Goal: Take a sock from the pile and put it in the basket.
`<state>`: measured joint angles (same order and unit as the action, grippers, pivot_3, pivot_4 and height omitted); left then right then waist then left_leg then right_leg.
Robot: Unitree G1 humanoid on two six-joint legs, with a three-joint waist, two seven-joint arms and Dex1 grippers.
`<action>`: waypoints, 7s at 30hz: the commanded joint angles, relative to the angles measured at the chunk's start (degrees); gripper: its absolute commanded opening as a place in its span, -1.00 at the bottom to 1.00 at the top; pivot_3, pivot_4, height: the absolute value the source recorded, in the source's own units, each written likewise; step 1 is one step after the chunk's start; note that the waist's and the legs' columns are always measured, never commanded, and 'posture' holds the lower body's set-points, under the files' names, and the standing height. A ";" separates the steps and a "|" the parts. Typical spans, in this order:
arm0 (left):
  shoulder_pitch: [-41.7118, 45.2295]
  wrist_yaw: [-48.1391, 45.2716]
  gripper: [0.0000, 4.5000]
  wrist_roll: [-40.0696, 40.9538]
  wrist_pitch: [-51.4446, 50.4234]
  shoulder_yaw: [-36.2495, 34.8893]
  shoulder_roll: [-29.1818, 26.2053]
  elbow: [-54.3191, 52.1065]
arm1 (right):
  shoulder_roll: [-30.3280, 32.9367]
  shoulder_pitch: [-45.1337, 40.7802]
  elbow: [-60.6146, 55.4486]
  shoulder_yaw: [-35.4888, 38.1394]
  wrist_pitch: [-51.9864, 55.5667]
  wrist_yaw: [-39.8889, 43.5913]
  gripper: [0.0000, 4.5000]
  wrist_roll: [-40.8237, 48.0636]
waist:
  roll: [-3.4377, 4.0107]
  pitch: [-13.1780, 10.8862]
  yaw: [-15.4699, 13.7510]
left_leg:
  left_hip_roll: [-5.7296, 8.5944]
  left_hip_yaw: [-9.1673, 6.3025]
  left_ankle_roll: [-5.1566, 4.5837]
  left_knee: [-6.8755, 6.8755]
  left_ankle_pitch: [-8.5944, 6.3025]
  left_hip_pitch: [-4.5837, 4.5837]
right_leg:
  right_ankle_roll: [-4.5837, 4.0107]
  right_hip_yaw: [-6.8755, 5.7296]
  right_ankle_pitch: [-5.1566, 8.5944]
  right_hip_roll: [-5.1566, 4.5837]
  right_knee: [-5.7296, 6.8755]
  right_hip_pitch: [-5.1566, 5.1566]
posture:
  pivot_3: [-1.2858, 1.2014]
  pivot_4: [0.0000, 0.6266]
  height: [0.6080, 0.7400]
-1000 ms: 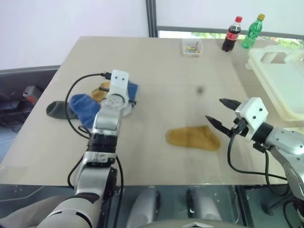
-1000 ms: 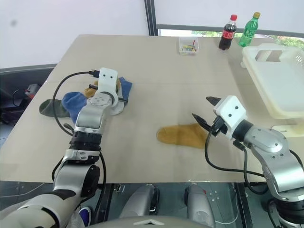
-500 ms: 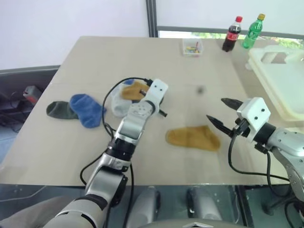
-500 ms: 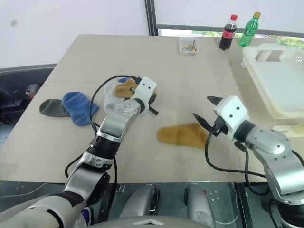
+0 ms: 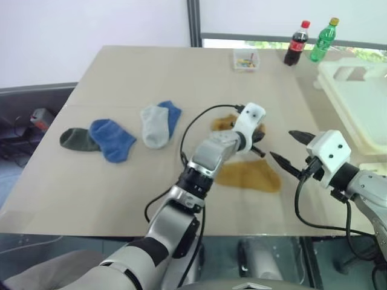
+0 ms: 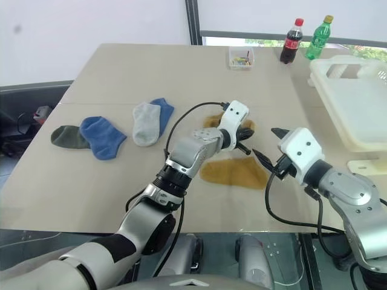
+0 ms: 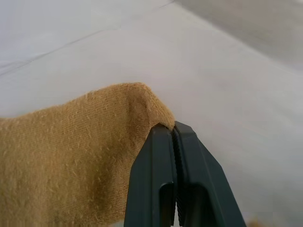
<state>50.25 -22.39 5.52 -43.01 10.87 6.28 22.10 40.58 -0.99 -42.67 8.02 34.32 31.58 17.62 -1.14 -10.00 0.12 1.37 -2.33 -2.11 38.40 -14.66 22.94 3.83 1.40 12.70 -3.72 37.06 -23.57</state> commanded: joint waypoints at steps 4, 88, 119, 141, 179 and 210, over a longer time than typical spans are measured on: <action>-0.31 -3.58 0.38 2.56 0.51 -4.14 -8.15 -8.27 | 0.97 -2.64 7.71 0.25 -1.71 0.37 0.56 -2.44 | 0.01 0.01 0.70 | -0.01 0.06 0.00 0.01 0.00 -0.06 | 0.00 0.09 0.00 0.00 0.02 0.02 | 0.03 -0.52 1.00; -3.45 -15.78 -0.02 9.96 3.85 -1.06 -17.14 -10.88 | -12.52 -12.35 11.89 0.85 16.70 -9.44 0.37 -3.29 | 0.21 0.00 0.34 | -0.03 0.11 0.00 -0.03 0.01 -0.10 | 0.07 0.19 0.02 -0.12 0.04 0.00 | 0.03 -0.52 1.00; -17.22 -18.64 -0.98 28.80 -16.87 -12.17 -24.55 -33.35 | -4.67 -11.78 5.24 -1.25 17.32 0.60 -1.00 3.54 | 0.31 0.02 0.81 | -0.02 -0.09 0.01 -0.05 0.01 0.09 | 0.06 0.03 0.03 -0.21 0.11 -0.17 | 0.03 -0.52 1.00; -29.91 -11.27 -0.98 24.38 -12.09 -3.20 -28.73 -42.30 | -4.50 3.09 -2.56 -5.37 17.08 -9.02 -1.00 -2.41 | 0.28 0.01 0.39 | 0.00 -0.07 0.01 -0.01 0.01 -0.06 | 0.06 0.02 0.04 -0.21 0.03 0.05 | 0.03 -0.52 1.00; -27.06 -21.04 0.77 19.88 0.86 -4.14 -33.12 -33.35 | -7.47 10.94 -8.03 -3.14 11.48 -8.38 0.36 -2.63 | 0.26 0.03 0.51 | -0.04 -0.08 0.00 -0.03 0.01 -0.05 | 0.07 0.00 0.05 -0.19 -0.05 0.05 | 0.03 -0.52 1.00; -16.81 -26.23 0.79 30.95 -26.16 -2.98 -26.81 -22.29 | -5.76 6.56 14.56 -15.03 -6.46 -0.09 -0.97 -9.84 | 0.14 0.33 0.43 | -0.02 -0.22 -0.01 0.02 0.00 -0.30 | 0.08 -0.14 0.05 -0.16 -0.13 0.37 | 0.03 -0.52 1.00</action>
<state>32.22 -47.74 34.05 -66.74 8.87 -21.06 -0.71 34.54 4.83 -28.15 -6.86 26.95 31.46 8.43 -1.00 -9.67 0.55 1.35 -2.56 -2.11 38.42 -14.65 22.64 3.90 1.26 12.75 -3.88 36.93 -23.20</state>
